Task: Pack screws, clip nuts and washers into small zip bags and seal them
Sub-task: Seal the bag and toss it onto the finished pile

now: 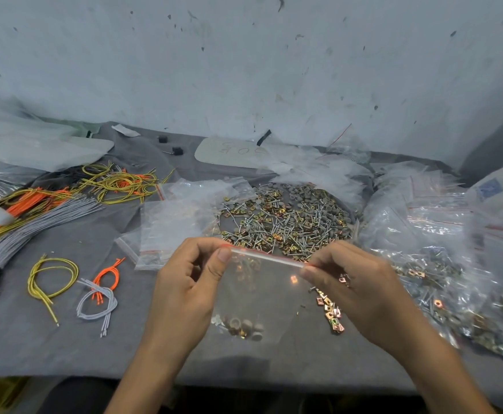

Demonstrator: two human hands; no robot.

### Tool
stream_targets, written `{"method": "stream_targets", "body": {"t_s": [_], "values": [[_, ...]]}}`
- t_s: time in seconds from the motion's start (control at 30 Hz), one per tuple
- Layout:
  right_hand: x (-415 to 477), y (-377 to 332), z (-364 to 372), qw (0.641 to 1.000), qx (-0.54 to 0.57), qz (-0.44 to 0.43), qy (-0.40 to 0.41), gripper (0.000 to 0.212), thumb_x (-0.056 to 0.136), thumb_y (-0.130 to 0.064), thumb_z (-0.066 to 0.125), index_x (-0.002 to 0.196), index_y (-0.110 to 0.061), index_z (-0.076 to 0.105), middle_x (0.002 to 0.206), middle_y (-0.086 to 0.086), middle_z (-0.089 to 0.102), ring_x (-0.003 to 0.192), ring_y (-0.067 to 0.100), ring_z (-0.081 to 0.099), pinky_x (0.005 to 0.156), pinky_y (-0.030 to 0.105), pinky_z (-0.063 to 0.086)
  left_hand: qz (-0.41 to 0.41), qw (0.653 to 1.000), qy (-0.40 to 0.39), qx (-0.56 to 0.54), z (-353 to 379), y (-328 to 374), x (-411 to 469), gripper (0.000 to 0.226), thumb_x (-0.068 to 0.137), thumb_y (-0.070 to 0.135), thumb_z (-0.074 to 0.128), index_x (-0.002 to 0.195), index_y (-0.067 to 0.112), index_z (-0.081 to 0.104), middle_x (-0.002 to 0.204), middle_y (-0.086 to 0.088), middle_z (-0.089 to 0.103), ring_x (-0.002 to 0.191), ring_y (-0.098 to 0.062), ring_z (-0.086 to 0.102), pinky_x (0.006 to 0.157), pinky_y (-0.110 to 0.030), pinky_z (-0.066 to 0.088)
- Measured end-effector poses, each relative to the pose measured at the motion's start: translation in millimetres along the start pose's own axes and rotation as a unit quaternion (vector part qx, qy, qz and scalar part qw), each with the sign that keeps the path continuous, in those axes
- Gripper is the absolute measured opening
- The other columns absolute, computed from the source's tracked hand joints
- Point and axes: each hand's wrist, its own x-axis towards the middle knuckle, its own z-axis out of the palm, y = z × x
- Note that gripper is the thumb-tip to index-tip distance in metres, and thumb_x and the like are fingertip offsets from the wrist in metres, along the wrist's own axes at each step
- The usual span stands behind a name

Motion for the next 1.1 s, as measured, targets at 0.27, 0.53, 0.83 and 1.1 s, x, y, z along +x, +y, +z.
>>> {"method": "stream_targets", "body": {"t_s": [0.27, 0.53, 0.83, 1.1], "values": [[-5, -2, -1, 0.999, 0.037, 0.014, 0.023, 0.012, 0.098, -0.041, 0.053, 0.093, -0.032, 0.059, 0.089, -0.014, 0.06, 0.081, 0.013, 0.06, 0.068, 0.019, 0.045, 0.033, 0.99, -0.085, 0.107, -4, 10, -2, 0.028, 0.081, 0.054, 0.063, 0.106, 0.042, 0.064, 0.101, 0.021, 0.066, 0.095, -0.004, 0.061, 0.079, -0.014, 0.043], [-21, 1, 9, 0.988, 0.142, 0.057, 0.035, 0.006, 0.098, -0.033, 0.062, 0.102, -0.029, 0.062, 0.094, -0.01, 0.063, 0.082, 0.013, 0.063, 0.069, 0.017, 0.046, 0.149, 0.961, -0.161, 0.167, 40, 16, -1, 0.011, 0.096, 0.043, 0.058, 0.09, 0.034, 0.062, 0.086, 0.023, 0.057, 0.084, -0.002, 0.053, 0.071, -0.018, 0.037], [-46, 8, 28, 0.967, 0.206, 0.12, 0.093, 0.027, 0.103, -0.049, 0.051, 0.107, -0.03, 0.07, 0.089, -0.004, 0.07, 0.084, 0.017, 0.068, 0.075, 0.044, 0.055, 0.127, 0.97, -0.174, 0.112, 58, 11, -3, 0.034, 0.087, 0.072, 0.054, 0.082, 0.039, 0.061, 0.08, 0.016, 0.061, 0.072, -0.004, 0.056, 0.059, -0.014, 0.038], [-76, 27, 43, 0.951, 0.248, 0.177, 0.043, 0.025, 0.102, -0.039, 0.058, 0.09, -0.017, 0.065, 0.082, -0.007, 0.066, 0.079, 0.009, 0.062, 0.074, 0.029, 0.049, 0.064, 0.975, -0.182, 0.109, 64, 9, -6, 0.052, 0.074, 0.082, 0.054, 0.071, 0.031, 0.056, 0.054, 0.015, 0.048, 0.048, -0.001, 0.039, 0.047, -0.026, 0.034]]}}
